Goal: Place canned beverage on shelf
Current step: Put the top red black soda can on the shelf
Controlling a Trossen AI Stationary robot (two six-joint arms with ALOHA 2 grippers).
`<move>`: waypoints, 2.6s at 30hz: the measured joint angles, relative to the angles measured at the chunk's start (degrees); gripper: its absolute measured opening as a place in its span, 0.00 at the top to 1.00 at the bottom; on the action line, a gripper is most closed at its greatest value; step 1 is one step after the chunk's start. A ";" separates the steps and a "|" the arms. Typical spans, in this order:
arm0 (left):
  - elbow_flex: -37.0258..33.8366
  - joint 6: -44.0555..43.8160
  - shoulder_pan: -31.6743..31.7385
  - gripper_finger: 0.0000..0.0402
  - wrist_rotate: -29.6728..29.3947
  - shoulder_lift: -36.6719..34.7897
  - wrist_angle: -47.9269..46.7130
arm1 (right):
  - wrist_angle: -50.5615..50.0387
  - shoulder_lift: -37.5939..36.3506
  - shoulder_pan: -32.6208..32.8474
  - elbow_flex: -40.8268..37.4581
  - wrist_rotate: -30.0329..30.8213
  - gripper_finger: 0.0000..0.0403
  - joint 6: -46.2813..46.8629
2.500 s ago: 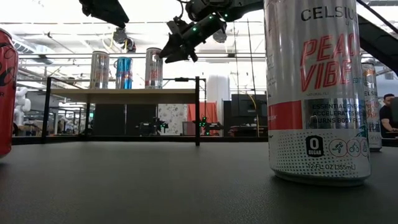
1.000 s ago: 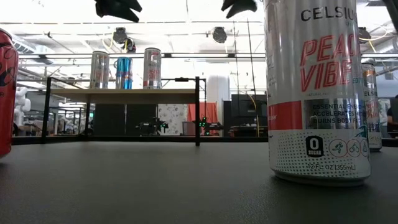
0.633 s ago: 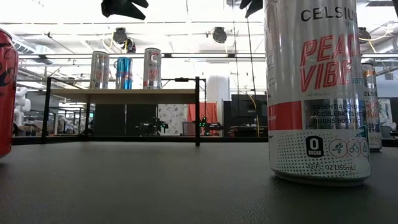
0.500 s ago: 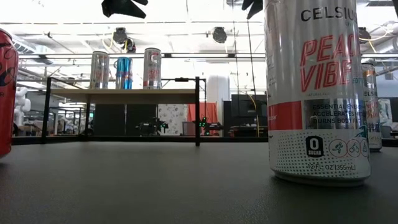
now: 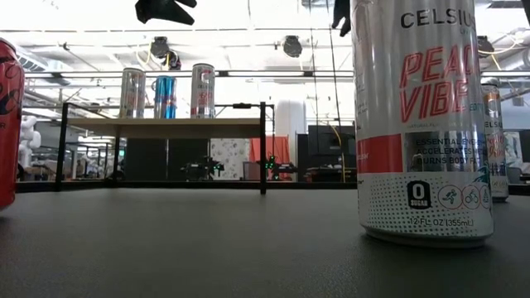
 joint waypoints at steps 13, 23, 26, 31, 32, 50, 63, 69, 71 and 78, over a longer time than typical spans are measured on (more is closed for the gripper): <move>0.00 0.04 0.00 0.37 0.01 -0.02 -0.43 | -0.08 4.28 0.36 -3.83 2.87 0.11 -4.88; 0.02 0.11 -0.01 0.37 0.01 -0.02 -2.15 | 1.75 5.84 0.67 -7.69 1.20 0.02 -3.40; 0.02 0.44 -0.02 0.37 -0.01 -0.02 -2.06 | 4.45 5.84 0.71 -7.77 1.11 0.02 -3.09; 0.02 0.37 -0.01 0.37 -0.01 -0.02 -2.05 | 7.23 5.84 0.73 -7.77 1.36 0.02 -4.46; 0.02 0.27 0.00 0.37 -0.01 -0.02 -2.04 | 7.46 5.84 0.68 -7.77 1.37 0.02 -4.46; 0.02 0.07 0.00 0.37 -0.01 -0.02 -2.04 | 1.37 5.73 0.91 -7.77 -1.80 0.02 -6.64; 0.02 0.04 0.00 0.37 -0.01 -0.02 -2.02 | 1.96 5.86 0.33 -7.77 3.92 0.02 -5.89; 0.02 0.04 -0.01 0.37 -0.01 -0.02 -2.07 | -0.05 5.32 -4.01 -9.18 4.22 0.02 1.03; 0.07 0.04 -0.02 0.37 -0.01 -0.02 -2.42 | -0.05 5.13 -5.73 -10.09 4.40 0.02 2.35; 0.07 0.00 -0.02 0.37 -0.01 -0.02 -3.44 | -0.03 5.08 -10.67 -14.75 2.90 0.02 3.08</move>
